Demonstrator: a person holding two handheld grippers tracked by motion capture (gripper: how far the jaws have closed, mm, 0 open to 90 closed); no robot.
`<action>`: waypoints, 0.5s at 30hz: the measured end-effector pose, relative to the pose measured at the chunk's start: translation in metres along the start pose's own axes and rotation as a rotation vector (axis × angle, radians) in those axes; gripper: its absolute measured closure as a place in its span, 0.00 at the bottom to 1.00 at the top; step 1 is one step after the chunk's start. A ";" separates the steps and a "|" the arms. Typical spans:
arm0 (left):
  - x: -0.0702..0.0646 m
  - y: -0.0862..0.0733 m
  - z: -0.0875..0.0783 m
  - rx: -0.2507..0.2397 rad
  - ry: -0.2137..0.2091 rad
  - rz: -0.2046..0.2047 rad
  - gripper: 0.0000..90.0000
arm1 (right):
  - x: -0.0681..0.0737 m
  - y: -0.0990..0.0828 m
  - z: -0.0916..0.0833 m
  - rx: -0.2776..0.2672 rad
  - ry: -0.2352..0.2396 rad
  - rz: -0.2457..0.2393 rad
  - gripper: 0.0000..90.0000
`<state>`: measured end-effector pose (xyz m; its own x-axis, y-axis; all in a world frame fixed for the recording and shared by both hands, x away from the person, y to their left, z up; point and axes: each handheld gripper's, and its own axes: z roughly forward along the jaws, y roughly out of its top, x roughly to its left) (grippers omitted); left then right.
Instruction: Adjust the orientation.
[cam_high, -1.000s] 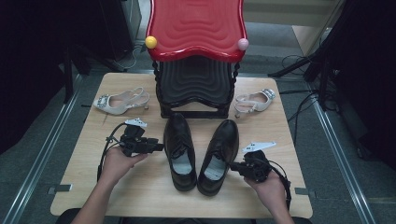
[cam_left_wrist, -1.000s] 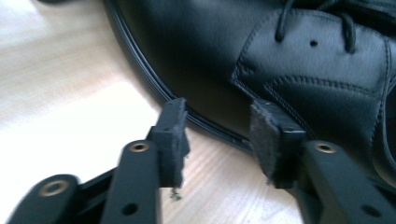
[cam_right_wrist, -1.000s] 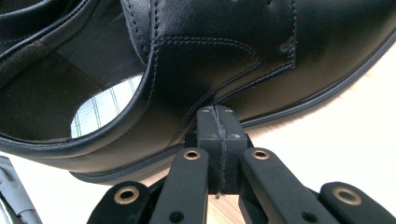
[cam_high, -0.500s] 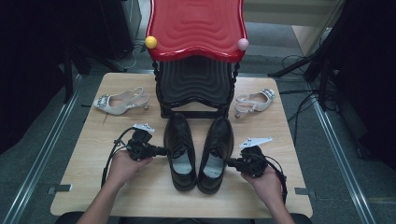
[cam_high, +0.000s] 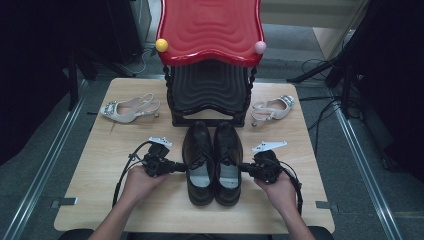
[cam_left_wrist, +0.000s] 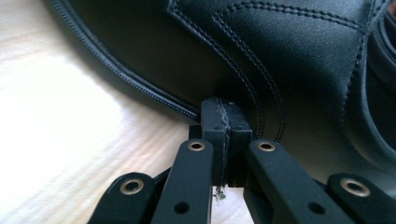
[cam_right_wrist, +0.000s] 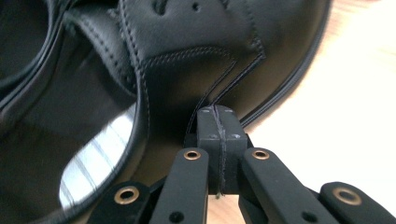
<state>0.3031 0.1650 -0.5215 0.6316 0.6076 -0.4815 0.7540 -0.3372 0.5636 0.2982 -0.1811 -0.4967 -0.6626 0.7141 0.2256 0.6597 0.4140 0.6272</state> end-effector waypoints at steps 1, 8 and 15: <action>-0.002 -0.001 0.001 0.003 -0.002 0.007 1.00 | -0.002 0.002 -0.001 -0.007 -0.017 0.007 1.00; -0.024 -0.007 0.013 0.027 -0.030 0.065 1.00 | -0.021 0.009 -0.003 -0.028 -0.062 0.046 1.00; -0.024 -0.003 -0.009 -0.020 0.014 0.075 0.87 | -0.031 0.012 -0.012 -0.086 -0.026 0.078 0.94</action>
<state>0.2838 0.1577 -0.5057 0.6833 0.5913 -0.4283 0.7011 -0.3678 0.6108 0.3223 -0.2056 -0.4875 -0.6005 0.7571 0.2571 0.6752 0.3080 0.6702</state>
